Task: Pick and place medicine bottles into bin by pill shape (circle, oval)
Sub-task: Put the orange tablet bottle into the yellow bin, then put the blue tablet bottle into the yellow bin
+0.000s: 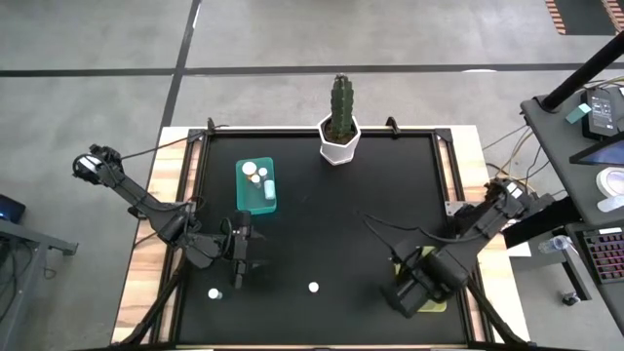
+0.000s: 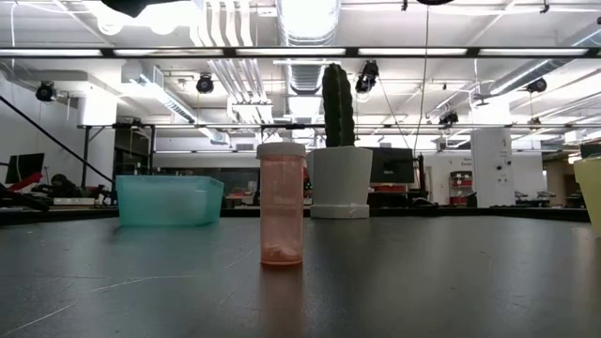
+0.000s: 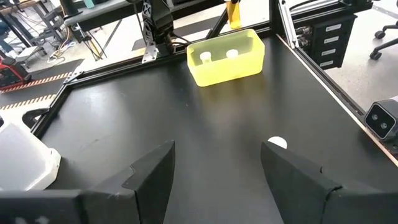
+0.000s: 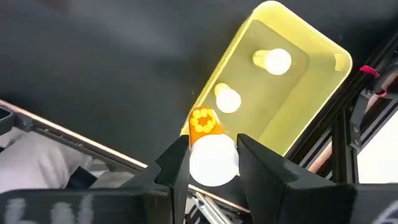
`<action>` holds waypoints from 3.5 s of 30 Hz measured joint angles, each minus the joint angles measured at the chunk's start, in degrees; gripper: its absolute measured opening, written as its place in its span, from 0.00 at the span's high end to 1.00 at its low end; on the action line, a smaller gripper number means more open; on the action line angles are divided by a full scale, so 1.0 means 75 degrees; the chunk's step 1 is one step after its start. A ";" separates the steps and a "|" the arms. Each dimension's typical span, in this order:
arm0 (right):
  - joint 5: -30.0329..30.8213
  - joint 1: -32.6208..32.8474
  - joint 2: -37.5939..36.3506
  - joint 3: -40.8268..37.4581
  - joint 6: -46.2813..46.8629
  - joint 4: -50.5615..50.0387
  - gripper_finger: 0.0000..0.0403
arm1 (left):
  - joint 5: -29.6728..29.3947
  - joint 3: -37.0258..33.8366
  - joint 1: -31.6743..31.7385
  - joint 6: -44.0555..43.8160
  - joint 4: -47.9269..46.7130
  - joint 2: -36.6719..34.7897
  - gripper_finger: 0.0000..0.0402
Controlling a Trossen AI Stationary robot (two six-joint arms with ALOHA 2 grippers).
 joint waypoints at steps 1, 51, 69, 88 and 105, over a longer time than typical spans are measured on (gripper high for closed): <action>0.0001 0.0044 -0.0026 -0.0059 0.0054 -0.0003 0.72 | 0.0000 0.0000 0.0000 0.0000 0.0008 0.0000 0.45; -0.0240 0.0396 -0.3038 -0.6148 0.0508 0.3323 0.72 | 0.0000 -0.0006 0.0001 0.0000 0.0005 0.0003 0.45; -0.0470 0.0892 -0.2211 -0.6222 -0.0821 0.3510 0.72 | 0.0000 -0.0009 0.0003 0.0003 0.0005 0.0003 0.45; -0.0465 0.0912 -0.2231 -0.6222 -0.0810 0.3486 0.58 | 0.0000 -0.0012 0.0002 0.0003 0.0002 0.0003 0.45; 0.0807 0.0922 -0.2645 -0.5467 -0.0802 0.3444 0.53 | 0.0001 -0.0017 0.0000 -0.0280 0.0203 0.0035 0.45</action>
